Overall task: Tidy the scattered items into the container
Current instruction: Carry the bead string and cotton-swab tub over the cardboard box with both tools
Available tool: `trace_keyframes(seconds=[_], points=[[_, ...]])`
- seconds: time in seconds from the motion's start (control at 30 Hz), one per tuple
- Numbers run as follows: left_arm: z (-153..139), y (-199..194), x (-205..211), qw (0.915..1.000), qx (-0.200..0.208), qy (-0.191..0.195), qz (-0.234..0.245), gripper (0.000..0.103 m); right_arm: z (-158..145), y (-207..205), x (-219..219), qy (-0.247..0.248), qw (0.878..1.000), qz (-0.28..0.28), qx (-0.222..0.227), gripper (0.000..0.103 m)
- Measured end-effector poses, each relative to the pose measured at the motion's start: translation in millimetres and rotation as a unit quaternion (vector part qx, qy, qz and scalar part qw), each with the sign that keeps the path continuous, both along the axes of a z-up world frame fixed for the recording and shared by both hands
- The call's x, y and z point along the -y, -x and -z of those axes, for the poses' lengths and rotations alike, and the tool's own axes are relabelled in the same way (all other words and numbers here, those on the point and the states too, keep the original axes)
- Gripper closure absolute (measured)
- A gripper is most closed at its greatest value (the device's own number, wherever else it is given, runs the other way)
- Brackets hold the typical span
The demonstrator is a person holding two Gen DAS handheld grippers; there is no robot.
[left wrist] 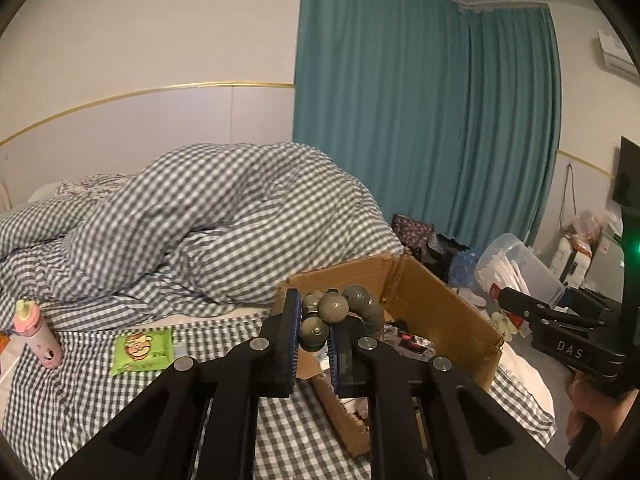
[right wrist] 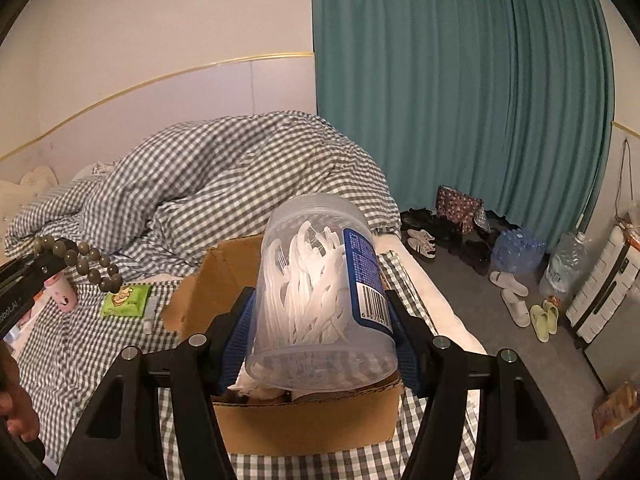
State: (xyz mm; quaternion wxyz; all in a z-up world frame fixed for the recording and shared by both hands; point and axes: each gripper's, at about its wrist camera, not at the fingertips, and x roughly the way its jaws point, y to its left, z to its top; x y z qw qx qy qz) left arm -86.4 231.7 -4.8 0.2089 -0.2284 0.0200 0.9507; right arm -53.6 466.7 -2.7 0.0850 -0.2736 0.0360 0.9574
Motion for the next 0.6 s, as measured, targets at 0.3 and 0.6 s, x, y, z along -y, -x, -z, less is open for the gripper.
trace_keyframes(seconds=[0.3,0.6], points=[[18.2,24.9,-27.6,0.9998,0.015,0.007,0.012,0.091,33.4,33.6,-11.3,0.002,0.999,-0.016,0.052,0.042],[28.2,44.4,-54.1,0.9992,0.023,0.017,0.029,0.091,61.9,62.0,-19.6,0.000,0.995,-0.025,0.099,0.041]])
